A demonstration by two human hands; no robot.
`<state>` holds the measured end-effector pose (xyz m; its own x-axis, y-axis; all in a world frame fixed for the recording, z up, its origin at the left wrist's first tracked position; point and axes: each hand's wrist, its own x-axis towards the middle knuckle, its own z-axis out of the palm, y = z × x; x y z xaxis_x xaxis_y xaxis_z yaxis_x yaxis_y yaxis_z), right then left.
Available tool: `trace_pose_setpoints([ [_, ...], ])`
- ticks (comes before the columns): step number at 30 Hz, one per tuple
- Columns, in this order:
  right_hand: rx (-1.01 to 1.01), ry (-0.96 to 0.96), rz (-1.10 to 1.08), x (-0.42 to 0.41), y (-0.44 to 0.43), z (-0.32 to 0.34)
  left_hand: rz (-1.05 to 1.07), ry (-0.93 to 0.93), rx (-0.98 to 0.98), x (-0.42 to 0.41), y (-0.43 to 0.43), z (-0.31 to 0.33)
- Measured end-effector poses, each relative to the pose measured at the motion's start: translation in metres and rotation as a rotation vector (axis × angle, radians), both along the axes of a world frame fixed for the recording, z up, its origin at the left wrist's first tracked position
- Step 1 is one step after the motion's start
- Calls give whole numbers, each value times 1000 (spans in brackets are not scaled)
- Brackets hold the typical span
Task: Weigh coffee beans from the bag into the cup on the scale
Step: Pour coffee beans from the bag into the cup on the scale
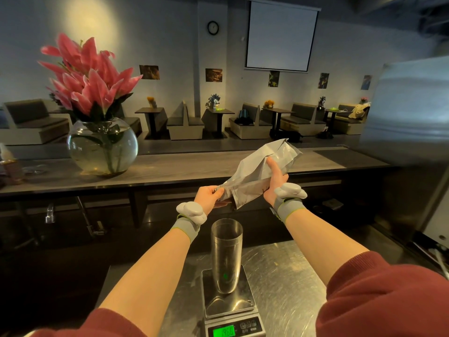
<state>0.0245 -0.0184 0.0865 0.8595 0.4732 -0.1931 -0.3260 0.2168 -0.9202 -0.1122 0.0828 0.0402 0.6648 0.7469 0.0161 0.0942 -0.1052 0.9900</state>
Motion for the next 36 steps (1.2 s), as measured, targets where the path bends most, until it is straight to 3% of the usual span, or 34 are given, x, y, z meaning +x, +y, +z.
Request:
trace_pose_setpoints([
  [36, -9, -7, 25, -6, -11, 6, 3, 29, 7, 2, -1, 2],
])
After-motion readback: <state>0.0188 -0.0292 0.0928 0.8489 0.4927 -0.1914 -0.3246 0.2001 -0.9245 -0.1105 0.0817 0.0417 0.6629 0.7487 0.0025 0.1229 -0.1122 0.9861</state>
